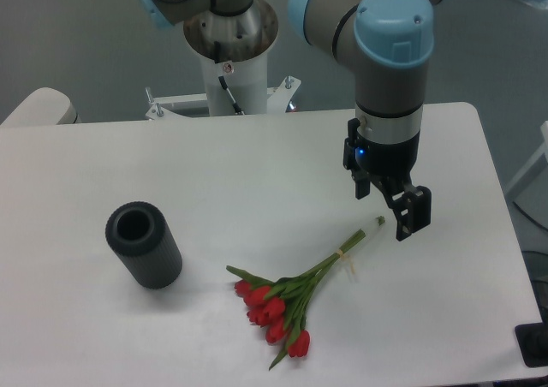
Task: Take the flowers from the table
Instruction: 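Move the open gripper toward the stems of the red tulip bouquet, then lower the gripper over the tulip stems near the flower heads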
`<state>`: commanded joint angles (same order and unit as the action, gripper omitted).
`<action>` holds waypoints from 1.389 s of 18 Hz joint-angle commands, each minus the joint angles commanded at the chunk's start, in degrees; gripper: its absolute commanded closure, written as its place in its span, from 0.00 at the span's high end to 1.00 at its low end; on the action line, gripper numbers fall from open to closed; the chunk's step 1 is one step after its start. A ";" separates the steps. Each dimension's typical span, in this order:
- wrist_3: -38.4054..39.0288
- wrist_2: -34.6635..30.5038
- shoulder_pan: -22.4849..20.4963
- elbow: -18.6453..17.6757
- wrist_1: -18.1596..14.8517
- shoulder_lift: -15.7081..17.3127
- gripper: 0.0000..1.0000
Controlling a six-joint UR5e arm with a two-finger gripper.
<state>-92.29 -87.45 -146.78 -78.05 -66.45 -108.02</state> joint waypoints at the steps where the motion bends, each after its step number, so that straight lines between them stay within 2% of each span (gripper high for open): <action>1: 0.00 0.00 0.00 -0.35 0.00 0.00 1.00; 5: 0.87 -0.18 0.52 -0.70 0.00 -0.09 1.00; 9: 5.61 -0.09 0.79 -3.51 0.00 0.26 1.00; 12: 13.42 -0.26 2.46 -6.58 0.17 0.53 1.00; 15: 23.79 -0.62 3.86 -7.20 0.18 -0.09 1.00; 17: 27.93 -0.70 5.01 -8.26 0.44 -0.35 1.00; 19: 28.91 -0.70 5.18 -9.83 2.53 -1.57 1.00; 23: 29.09 -0.70 5.28 -13.00 11.14 -6.14 1.00; 25: 27.52 -0.88 5.27 -13.27 11.78 -6.94 1.00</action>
<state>-64.77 -88.33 -141.50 -91.31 -54.67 -114.96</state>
